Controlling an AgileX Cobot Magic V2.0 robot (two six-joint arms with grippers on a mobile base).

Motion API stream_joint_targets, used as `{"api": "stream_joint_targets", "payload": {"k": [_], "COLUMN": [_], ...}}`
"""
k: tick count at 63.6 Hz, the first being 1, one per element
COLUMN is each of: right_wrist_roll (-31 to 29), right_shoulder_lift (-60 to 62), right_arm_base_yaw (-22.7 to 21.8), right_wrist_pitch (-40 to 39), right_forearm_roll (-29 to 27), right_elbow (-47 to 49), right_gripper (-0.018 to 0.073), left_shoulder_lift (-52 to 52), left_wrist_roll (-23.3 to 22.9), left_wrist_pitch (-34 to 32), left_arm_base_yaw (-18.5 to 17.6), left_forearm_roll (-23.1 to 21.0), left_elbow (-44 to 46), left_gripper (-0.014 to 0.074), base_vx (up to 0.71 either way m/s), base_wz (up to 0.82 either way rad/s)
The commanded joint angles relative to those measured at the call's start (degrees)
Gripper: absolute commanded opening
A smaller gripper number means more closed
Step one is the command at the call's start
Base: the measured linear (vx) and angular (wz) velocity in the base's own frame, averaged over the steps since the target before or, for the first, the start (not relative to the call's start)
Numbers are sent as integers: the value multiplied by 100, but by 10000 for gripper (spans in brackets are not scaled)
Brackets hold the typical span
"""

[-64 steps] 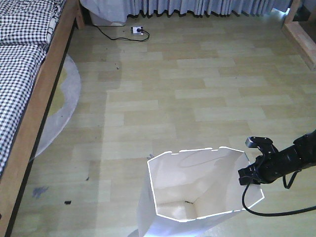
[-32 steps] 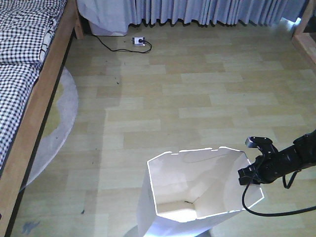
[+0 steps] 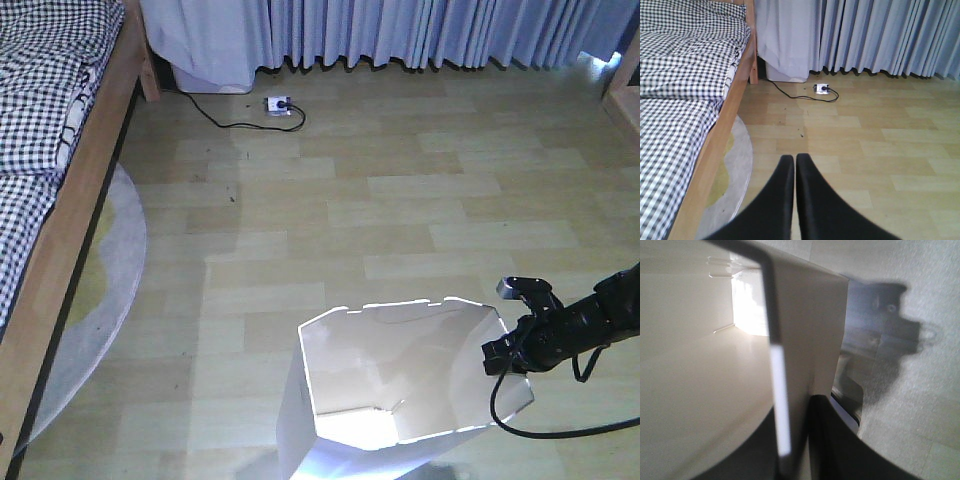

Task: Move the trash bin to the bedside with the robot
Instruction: 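Carry the bin with the right gripper toward the bedside by the curtains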

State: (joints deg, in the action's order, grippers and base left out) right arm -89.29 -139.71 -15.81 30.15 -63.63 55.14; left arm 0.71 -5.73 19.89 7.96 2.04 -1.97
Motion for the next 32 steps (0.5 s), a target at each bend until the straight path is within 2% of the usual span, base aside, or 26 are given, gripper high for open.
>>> {"api": "stream_joint_targets", "payload": {"k": [1, 32], "right_wrist_roll": [29, 29], "right_shoulder_lift": [421, 421], "right_arm_base_yaw": [-12, -12], "right_wrist_pitch": [1205, 1205], "right_forearm_roll": [-220, -220], "right_elbow": [33, 33], "right_gripper": [-5, -5], "left_shoulder_lift": [81, 81], "left_wrist_roll": [-25, -25], "left_wrist_pitch": [-376, -376], "left_arm_base_yaw": [-17, -17], "left_forearm_roll": [-13, -13], "left_elbow": [-19, -19], "left_gripper": [-6, -6], "base_vx": [35, 33], "base_wz": [-4, 1]}}
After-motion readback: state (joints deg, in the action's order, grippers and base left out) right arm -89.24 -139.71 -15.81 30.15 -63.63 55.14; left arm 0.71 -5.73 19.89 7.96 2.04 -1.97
